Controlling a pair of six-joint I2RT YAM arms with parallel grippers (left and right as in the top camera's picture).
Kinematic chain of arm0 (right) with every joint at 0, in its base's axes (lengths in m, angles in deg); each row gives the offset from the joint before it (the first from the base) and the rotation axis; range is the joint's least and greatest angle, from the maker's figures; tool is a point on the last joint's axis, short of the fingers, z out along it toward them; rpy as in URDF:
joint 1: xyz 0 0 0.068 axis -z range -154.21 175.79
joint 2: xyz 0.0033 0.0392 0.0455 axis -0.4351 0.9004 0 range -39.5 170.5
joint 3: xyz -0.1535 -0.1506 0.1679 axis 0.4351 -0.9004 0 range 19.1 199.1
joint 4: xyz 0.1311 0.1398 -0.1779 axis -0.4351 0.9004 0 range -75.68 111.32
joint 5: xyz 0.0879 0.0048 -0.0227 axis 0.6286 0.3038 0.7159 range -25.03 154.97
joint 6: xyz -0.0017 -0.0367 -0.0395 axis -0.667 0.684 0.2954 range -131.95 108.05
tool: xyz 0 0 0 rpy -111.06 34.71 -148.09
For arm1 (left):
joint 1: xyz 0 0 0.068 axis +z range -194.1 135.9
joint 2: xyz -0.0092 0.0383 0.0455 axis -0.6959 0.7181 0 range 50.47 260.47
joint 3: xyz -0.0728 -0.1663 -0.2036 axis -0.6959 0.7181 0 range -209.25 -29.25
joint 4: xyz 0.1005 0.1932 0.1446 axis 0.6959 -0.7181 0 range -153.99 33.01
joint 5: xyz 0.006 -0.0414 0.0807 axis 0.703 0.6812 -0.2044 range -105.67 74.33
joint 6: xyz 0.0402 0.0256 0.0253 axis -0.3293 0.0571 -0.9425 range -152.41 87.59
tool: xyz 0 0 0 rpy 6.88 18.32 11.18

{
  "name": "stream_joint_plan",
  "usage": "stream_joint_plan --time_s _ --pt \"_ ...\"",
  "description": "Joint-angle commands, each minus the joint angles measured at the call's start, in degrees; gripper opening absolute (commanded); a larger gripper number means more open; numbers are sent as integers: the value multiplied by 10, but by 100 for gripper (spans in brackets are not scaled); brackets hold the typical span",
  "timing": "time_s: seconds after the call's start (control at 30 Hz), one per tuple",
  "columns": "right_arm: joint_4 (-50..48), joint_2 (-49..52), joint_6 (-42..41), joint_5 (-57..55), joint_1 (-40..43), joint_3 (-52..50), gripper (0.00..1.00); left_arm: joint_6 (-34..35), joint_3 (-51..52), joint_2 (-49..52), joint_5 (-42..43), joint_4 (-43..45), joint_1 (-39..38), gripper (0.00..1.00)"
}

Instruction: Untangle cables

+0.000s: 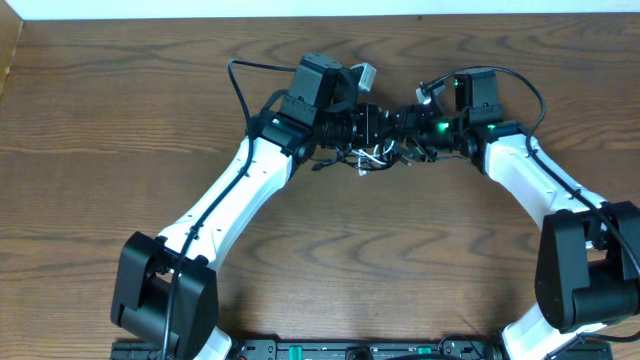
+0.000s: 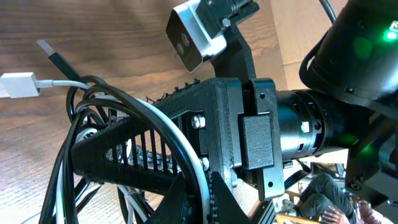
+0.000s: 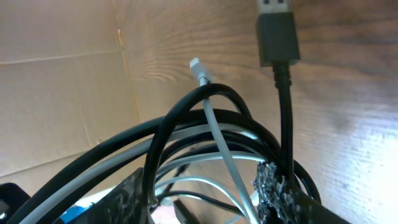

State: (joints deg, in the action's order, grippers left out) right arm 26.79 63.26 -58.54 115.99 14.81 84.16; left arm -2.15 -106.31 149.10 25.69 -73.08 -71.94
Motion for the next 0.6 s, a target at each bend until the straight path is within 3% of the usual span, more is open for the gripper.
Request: stream_joint_plan --time_s 0.0,0.13,0.33,0.57 --pt "-10 4 -23 26 -7 6 51 -2 -3 0 22 -1 -13 7" --pt "17 4 33 47 27 6 47 -21 -3 0 14 -7 -5 8" --pt "134 3 153 24 84 6 45 -28 -3 0 15 -28 25 7" --pt "135 -26 199 134 145 6 47 -106 -3 0 111 -31 54 7"
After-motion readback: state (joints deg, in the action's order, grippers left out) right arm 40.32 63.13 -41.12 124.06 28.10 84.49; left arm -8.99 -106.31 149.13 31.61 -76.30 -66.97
